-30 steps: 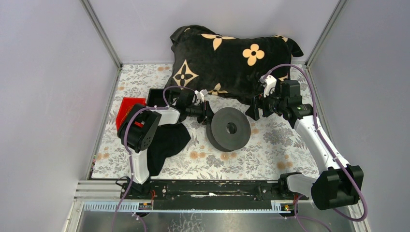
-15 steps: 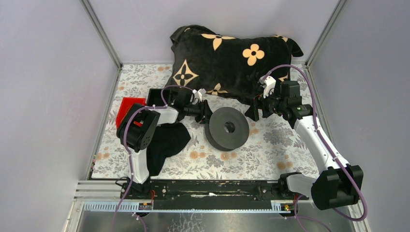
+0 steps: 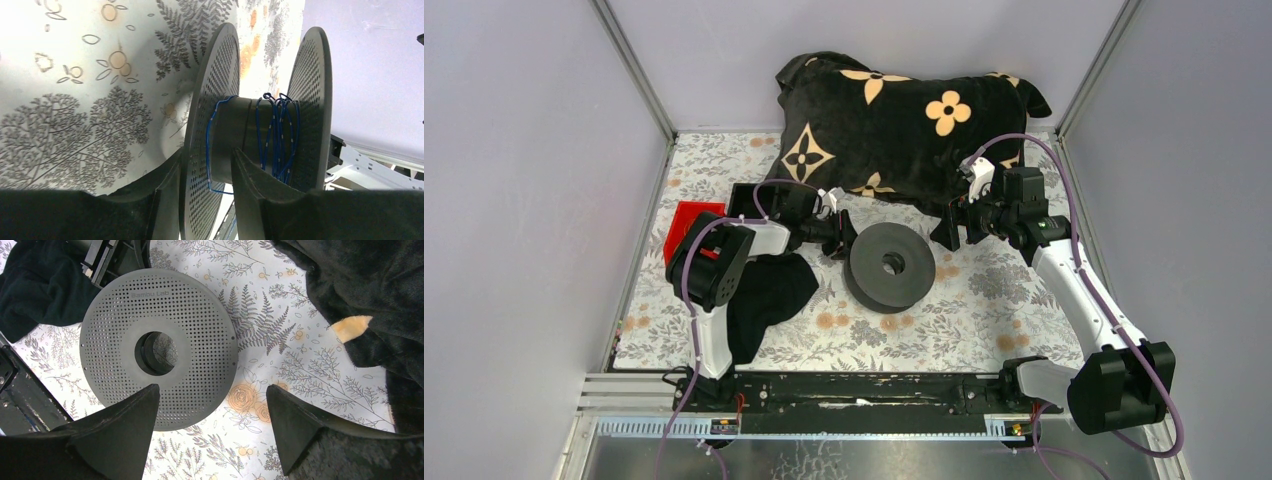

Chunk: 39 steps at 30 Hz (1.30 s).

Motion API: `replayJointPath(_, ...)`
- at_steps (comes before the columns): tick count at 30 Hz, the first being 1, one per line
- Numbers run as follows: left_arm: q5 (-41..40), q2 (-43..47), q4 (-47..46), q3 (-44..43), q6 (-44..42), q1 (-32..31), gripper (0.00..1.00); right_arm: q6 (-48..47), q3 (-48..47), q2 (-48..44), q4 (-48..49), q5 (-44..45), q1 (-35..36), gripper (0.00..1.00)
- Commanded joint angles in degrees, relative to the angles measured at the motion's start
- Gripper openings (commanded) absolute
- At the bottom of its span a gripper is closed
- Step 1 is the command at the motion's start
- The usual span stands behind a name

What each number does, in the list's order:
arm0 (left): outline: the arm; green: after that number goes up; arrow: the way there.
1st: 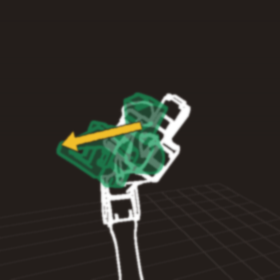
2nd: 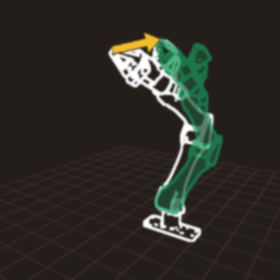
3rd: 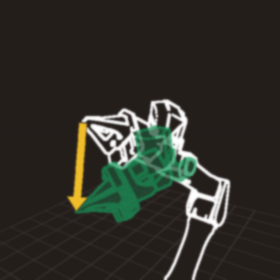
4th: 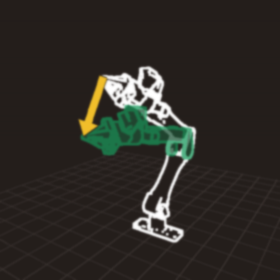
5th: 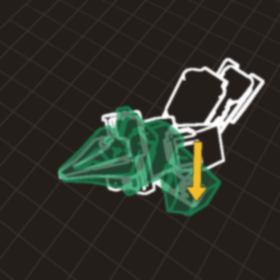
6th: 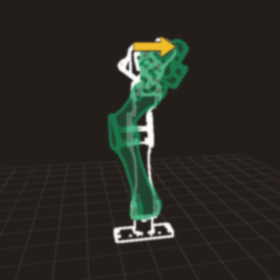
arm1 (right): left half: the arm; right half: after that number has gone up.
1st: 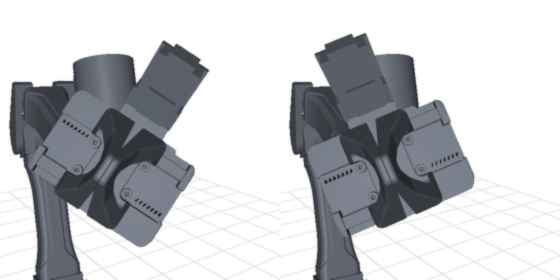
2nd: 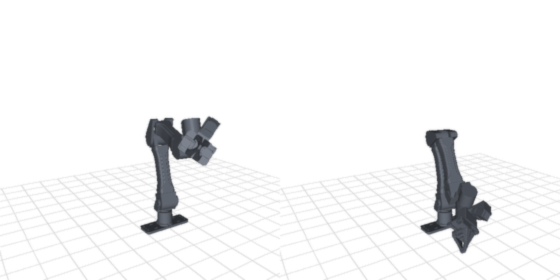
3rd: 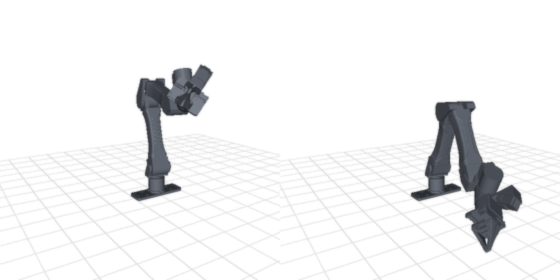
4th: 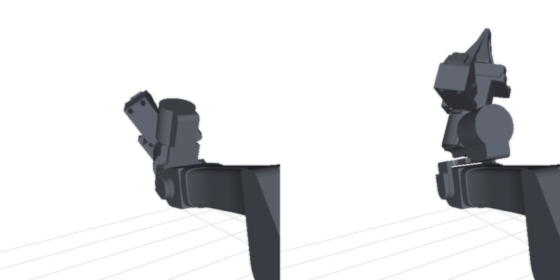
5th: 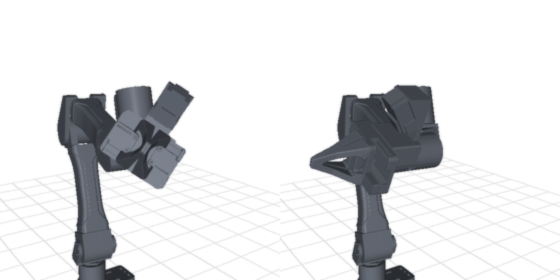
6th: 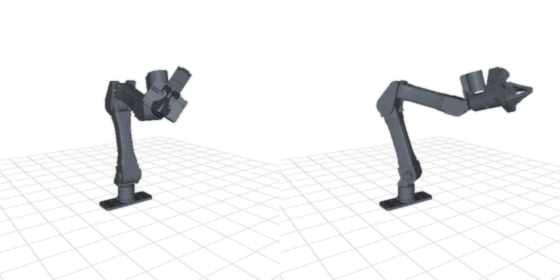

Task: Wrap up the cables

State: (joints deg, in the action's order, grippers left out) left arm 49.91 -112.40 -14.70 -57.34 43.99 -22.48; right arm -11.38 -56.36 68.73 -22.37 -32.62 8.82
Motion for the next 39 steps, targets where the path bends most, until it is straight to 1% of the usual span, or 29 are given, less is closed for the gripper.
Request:
replayJointPath(1,-1.6,-0.6,2.1,0.2,-2.2,1.3,0.44,-0.8,-0.1,-1.1,1.7,-1.5,-0.4,0.86)
replayJointPath(5,-3.9,-0.6,5.9,-0.8,-4.3,1.7,0.46,-0.9,-0.1,-1.2,1.7,-1.6,-0.4,0.86)
replayJointPath(13,-6.3,-0.7,9.3,-1.6,-6.1,2.4,0.47,-0.8,0.0,-1.5,1.7,-1.6,-0.4,0.86)
replayJointPath(21,-10.6,1.4,13.2,-2.1,-9.1,3.0,0.48,-1.1,0.0,-1.7,1.7,-1.5,-0.4,0.86)
replayJointPath(24,-13.7,3.3,15.4,-2.6,-11.0,3.0,0.49,-1.0,0.0,-1.9,1.8,-0.8,-0.4,0.87)
replayJointPath(29,-21.2,8.3,19.9,-4.1,-16.5,3.0,0.60,-0.4,0.0,-3.0,2.8,5.2,-0.4,1.00)
replayJointPath(34,-30.0,15.4,22.5,-6.1,-21.5,3.0,0.66,0.8,-1.3,-3.6,2.9,11.9,-0.4,0.99)
replayJointPath(36,-34.3,18.1,22.9,-6.5,-23.2,3.0,0.68,1.4,-2.1,-3.8,2.9,15.1,-0.4,0.99)
replayJointPath(39,-38.8,22.2,23.0,-6.9,-26.0,3.1,0.73,2.0,-3.4,-4.0,2.8,19.6,-0.4,0.99)
